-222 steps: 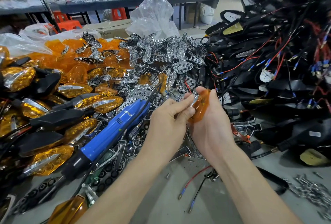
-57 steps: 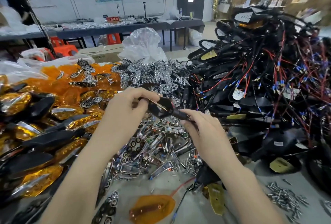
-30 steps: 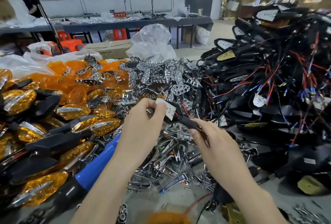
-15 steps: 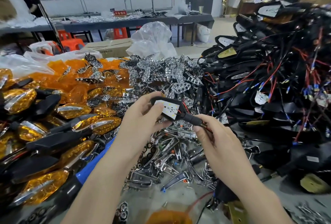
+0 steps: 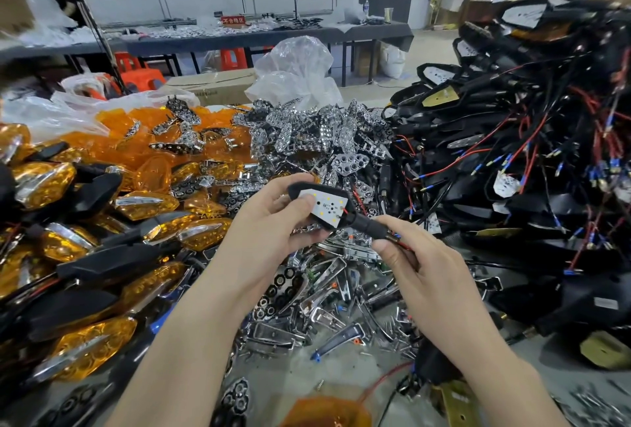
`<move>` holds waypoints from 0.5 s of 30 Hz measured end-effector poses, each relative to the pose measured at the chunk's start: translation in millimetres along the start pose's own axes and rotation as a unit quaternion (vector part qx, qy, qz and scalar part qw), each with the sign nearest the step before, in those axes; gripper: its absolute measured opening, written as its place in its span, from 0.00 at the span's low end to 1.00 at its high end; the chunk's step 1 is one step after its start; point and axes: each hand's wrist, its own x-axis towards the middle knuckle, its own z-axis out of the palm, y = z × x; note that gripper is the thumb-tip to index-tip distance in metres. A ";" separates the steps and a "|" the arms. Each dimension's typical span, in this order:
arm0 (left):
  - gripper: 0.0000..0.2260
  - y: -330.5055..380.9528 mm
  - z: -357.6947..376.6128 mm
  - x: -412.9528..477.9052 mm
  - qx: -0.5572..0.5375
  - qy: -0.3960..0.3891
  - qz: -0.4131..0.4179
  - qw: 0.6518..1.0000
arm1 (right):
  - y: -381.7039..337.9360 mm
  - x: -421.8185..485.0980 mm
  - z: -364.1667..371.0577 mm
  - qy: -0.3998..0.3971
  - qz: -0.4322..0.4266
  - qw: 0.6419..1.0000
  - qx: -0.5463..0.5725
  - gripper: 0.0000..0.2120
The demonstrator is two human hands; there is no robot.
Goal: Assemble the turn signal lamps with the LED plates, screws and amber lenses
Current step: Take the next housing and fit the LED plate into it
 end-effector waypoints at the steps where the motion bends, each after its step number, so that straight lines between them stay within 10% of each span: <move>1: 0.11 0.0 0.3 0.1 -0.001 0.000 0.000 1.000 | 0.0 0.0 -0.1 0.002 0.000 1.000 0.003 0.18; 15: 0.10 5.4 -2.4 -1.3 0.036 -0.013 0.023 0.999 | -2.1 -1.2 -0.5 0.019 -0.004 1.000 0.019 0.18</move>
